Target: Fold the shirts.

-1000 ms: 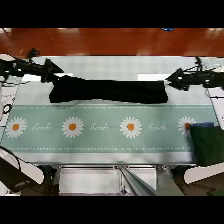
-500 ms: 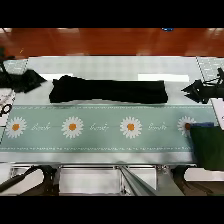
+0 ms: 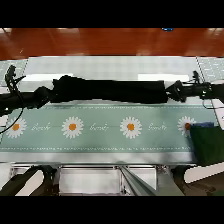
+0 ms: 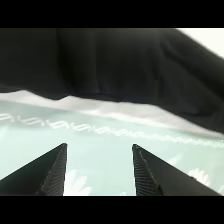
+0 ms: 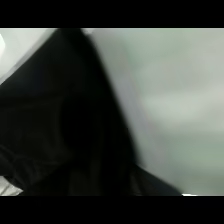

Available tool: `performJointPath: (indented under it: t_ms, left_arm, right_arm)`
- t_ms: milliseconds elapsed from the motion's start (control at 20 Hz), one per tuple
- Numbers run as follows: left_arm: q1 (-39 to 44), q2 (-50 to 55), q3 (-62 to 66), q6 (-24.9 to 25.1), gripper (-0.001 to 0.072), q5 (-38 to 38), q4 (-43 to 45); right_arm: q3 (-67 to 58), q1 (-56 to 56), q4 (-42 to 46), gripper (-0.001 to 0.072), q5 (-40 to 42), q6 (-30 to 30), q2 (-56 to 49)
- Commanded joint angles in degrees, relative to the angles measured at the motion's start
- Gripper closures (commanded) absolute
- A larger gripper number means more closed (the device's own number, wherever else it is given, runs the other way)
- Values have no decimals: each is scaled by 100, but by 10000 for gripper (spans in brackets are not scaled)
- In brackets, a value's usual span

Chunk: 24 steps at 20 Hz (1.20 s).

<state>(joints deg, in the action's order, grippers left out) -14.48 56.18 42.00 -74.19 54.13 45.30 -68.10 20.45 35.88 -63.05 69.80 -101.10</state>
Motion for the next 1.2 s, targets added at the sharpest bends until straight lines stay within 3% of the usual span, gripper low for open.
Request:
performJointPath:
  t_ms: [0,50,150,200,250,300,350,500,700,850,1150]
  left_arm:
    - [22,-15,-79,2,201,-35,-186]
    - [22,-15,-79,2,201,-33,-188]
    - [24,-15,-79,0,201,-33,-197]
    - [22,-13,-79,0,203,-28,-258]
    - [22,-13,-79,2,278,-9,-382]
    - [24,-13,-79,9,552,17,-498]
    - [70,-13,-79,144,688,28,-649]
    - [514,11,-72,612,689,-72,-1121]
    - [1770,586,337,605,689,-577,-1123]
    - [2765,1545,1185,590,690,-723,-1123]
    - [4422,3853,3880,-245,691,-494,-702]
  right_arm:
    - [-409,-590,39,311,90,173,-315]
    - [-494,-697,76,369,162,199,-308]
    - [-699,-802,68,685,44,153,-306]
    - [-789,-815,79,686,-74,107,-295]
    - [-855,-815,129,686,-208,96,-238]
    - [-861,-811,236,686,-284,105,-111]
    - [-861,-811,415,686,-367,122,79]
    - [-861,-813,1222,686,-662,302,833]
    - [-855,-811,2376,687,-1073,623,2116]
    - [-787,-811,2645,687,-1224,844,3053]
    - [-125,-817,2448,687,-1370,1106,4592]
